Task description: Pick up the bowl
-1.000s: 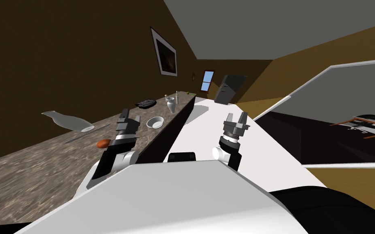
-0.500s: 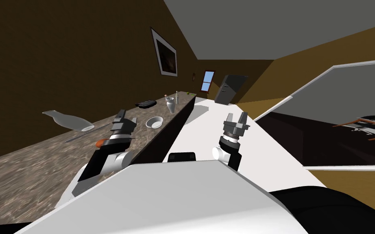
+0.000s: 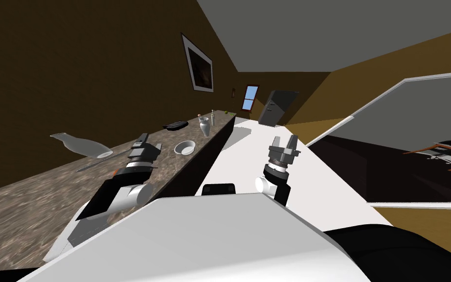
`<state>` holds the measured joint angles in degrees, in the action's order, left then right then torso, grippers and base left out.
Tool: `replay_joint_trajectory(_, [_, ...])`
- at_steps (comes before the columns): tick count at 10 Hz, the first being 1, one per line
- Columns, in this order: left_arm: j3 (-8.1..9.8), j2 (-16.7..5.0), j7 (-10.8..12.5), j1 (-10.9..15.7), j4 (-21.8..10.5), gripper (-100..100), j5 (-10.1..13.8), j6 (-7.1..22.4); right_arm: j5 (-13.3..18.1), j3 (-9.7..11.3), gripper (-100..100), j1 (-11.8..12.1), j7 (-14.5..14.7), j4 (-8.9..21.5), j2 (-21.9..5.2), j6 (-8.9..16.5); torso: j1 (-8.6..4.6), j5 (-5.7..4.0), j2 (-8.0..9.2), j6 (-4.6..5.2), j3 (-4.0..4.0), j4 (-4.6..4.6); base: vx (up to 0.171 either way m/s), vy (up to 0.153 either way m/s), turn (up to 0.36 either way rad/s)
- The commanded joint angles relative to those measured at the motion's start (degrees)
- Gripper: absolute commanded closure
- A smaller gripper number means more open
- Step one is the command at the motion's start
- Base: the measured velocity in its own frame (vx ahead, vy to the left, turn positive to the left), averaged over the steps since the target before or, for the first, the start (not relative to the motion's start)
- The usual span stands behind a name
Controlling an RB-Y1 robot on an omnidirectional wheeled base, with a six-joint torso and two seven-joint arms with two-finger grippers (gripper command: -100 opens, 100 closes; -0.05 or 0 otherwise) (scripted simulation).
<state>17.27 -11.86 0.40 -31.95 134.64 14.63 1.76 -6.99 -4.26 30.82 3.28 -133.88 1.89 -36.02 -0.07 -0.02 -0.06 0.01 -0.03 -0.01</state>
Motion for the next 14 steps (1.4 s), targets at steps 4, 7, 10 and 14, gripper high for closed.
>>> replay_joint_trajectory(4, [2.78, -1.78, -0.01, -0.81, 1.0, -100, 3.9, 7.34, 0.0, 0.0, 0, 0.0, 0.0, 0.0, 0.0, 0.0, -0.01, 0.0, -0.04, 0.0, -0.02, -0.01, 0.022, -0.023, 0.011])
replay_joint_trajectory(7, [5.28, -3.71, 0.13, -1.68, 1.75, -100, 7.61, 12.3, 0.0, 0.0, 0, 0.0, 0.0, 0.0, 0.0, 0.0, 0.0, 0.0, -0.05, 0.01, -0.03, -0.01, 0.029, -0.024, 0.009])
replay_joint_trajectory(10, [6.41, -4.7, 0.22, -2.19, 2.13, -100, 9.43, 17.02, 0.0, 0.0, 0, 0.0, 0.0, 0.0, 0.0, 0.0, 0.02, 0.01, -0.07, 0.0, -0.04, -0.02, 0.031, -0.016, 0.007])
replay_joint_trajectory(14, [8.43, -6.76, 0.44, -3.35, 2.88, -100, 12.99, 22.53, 0.0, 0.0, 0, 0.0, 0.0, 0.0, 0.0, 0.0, 0.05, 0.01, -0.07, 0.0, -0.04, -0.02, 0.032, -0.013, 0.003])
